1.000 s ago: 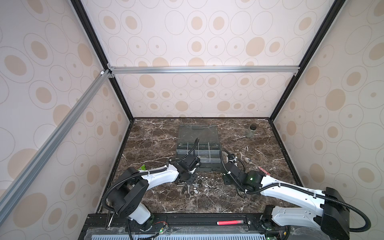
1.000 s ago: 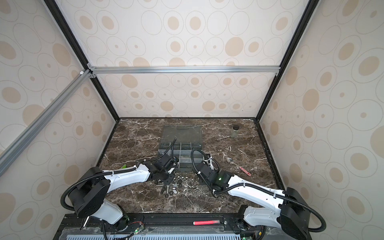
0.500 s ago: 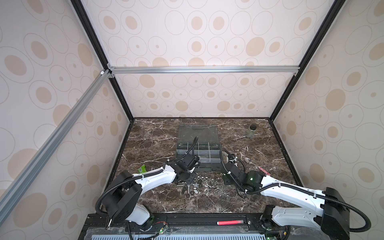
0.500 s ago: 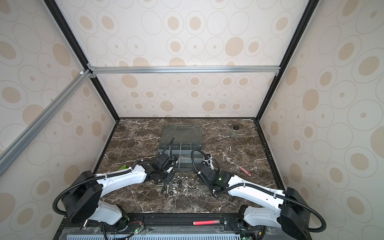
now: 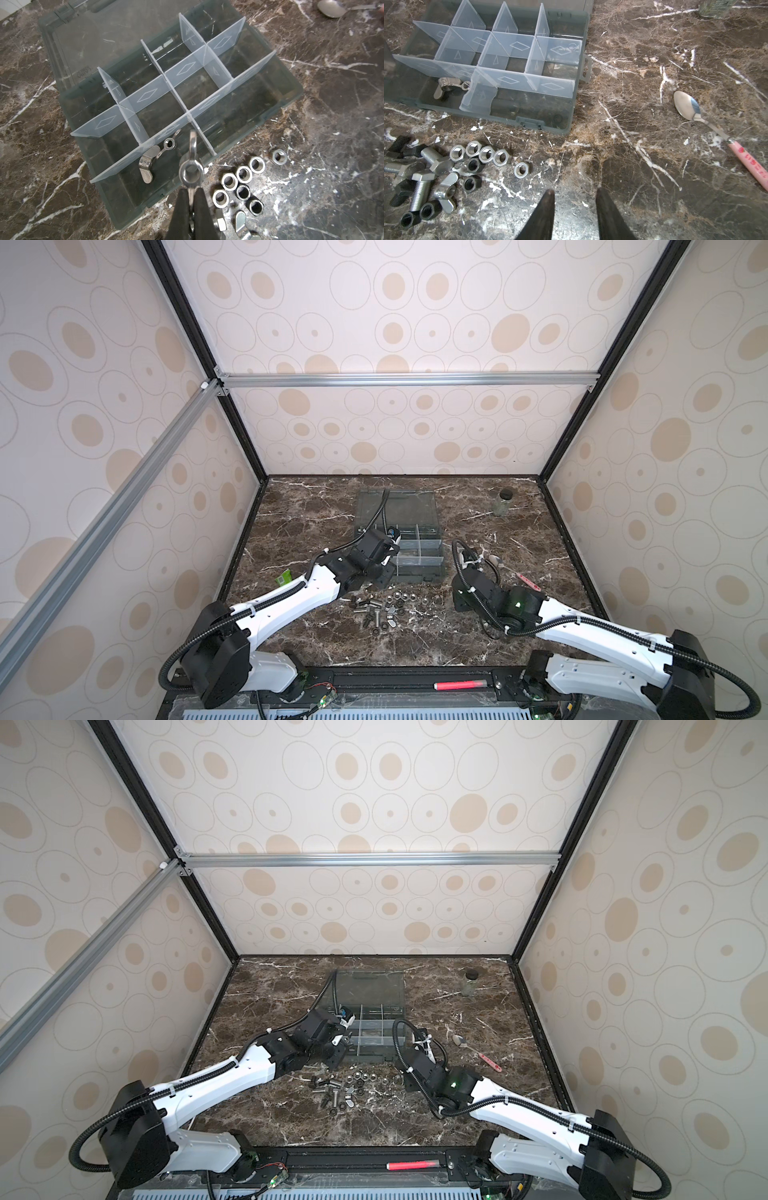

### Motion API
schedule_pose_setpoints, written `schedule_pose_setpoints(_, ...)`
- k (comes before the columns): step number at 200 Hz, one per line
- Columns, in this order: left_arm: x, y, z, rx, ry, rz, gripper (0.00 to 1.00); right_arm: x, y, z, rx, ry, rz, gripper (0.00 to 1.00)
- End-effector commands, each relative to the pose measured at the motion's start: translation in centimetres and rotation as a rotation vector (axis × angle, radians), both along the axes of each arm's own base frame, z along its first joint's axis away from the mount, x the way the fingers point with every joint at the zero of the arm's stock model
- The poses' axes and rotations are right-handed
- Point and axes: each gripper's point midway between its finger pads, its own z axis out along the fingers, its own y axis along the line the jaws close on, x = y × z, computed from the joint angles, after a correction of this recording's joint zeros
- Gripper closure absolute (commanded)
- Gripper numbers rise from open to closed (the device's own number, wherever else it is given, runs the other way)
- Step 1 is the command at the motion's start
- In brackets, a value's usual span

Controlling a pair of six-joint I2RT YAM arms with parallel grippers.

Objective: Sort the screws and nuts into containers
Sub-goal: 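Lift the wing nut with the left gripper and drop it into the organizer's front compartment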

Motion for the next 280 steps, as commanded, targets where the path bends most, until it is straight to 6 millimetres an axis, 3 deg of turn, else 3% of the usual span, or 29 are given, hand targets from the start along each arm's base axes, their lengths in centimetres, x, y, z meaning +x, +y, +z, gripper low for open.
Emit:
schedule_pose_setpoints(1, 1.8, -0.5, 0.5, -0.017, -0.034, 0.027, 1.00, 0.2, -0.9, 0.3, -0.038, -0.010, -0.003, 0.63)
schedule_pose_setpoints(47, 2.7, -0.8, -2.0, -0.024, 0.009, 0.049, 1.00, 0.1, -0.6, 0.2, -0.050, 0.010, 0.014, 0.63)
schedule_pose_setpoints(88, 3.3, -0.4, -2.7, -0.039, 0.022, 0.079, 1.00, -0.2, -1.0, 0.3, -0.053, 0.016, 0.015, 0.63)
schedule_pose_setpoints(112, 3.4, -0.4, -2.9, -0.047, 0.027, 0.086, 0.92, -0.2, -1.2, 0.4, -0.050, 0.009, 0.011, 0.62)
schedule_pose_setpoints(159, 3.1, 0.0, -2.7, -0.086, 0.022, 0.112, 0.77, -0.3, -1.3, 0.0, -0.062, 0.016, 0.005, 0.62)
schedule_pose_setpoints(205, 2.5, 1.0, -2.2, -0.125, 0.012, 0.156, 0.72, 0.0, -0.7, -0.1, -0.059, 0.022, 0.019, 0.62)
schedule_pose_setpoints(280, -0.1, 3.9, 0.6, -0.345, -0.079, 0.281, 0.66, 0.0, 3.5, -2.3, -0.058, 0.175, 0.110, 0.64)
